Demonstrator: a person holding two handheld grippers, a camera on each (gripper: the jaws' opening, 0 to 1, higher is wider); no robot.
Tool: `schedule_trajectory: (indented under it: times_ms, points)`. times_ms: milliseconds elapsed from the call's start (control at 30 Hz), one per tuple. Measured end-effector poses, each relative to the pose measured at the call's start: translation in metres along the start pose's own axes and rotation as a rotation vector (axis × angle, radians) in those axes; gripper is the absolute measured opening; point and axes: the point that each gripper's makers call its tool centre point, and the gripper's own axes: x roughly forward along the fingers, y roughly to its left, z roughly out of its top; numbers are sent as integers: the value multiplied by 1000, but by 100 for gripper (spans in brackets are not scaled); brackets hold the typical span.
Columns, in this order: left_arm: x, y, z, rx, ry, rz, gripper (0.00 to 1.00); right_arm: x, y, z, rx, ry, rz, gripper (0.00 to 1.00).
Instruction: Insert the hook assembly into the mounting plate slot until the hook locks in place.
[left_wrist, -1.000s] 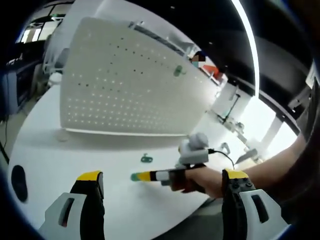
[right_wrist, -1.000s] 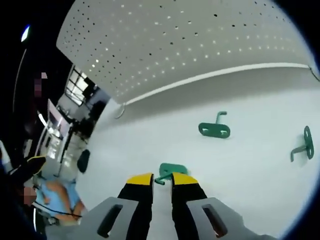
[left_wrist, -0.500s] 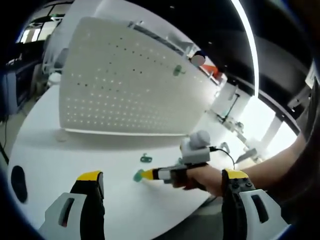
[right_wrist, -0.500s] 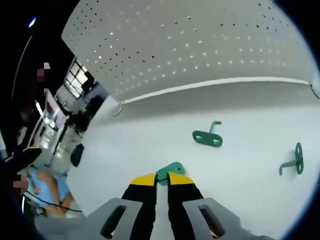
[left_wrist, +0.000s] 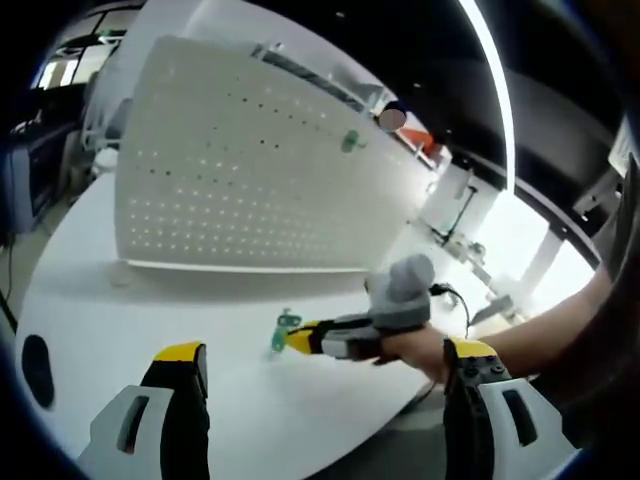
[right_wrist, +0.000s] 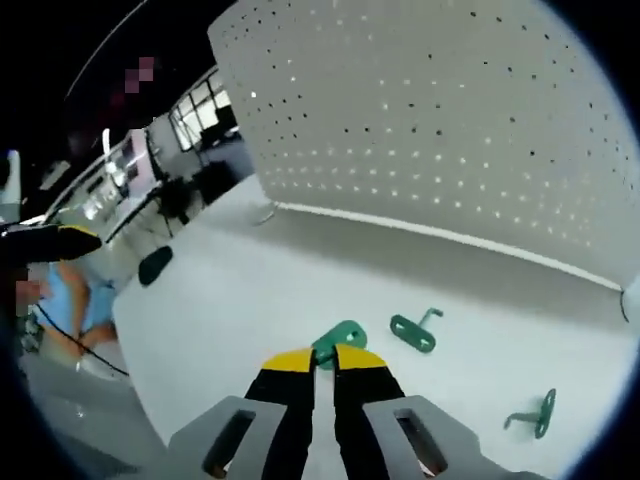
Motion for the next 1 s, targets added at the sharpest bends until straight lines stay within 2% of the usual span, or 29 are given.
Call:
schedule_trajectory:
  times_ms: [200, 267, 567, 733, 867, 1000]
  points:
    - [-1, -3, 0, 12, 3, -2, 100, -13, -7, 26, -75, -45, -14, 4]
    - [-2, -2, 0, 14, 5, 2, 100, -18, -8, 32, -75, -54, -9, 4]
    - [-6, 1, -3, 56, 34, 32, 100, -57, -19, 63, -126, -111, -10, 4]
    - [-3, 1, -5, 72, 46, 40, 100, -78, -16, 77, -151, -138, 8, 4]
    - [1, 3, -10, 90, 71, 39, 99, -91, -9, 87, -117, -162, 45, 4]
    - [3, 5, -6, 95, 64, 49, 98, -98, -3, 90, -114, -155, 72, 4]
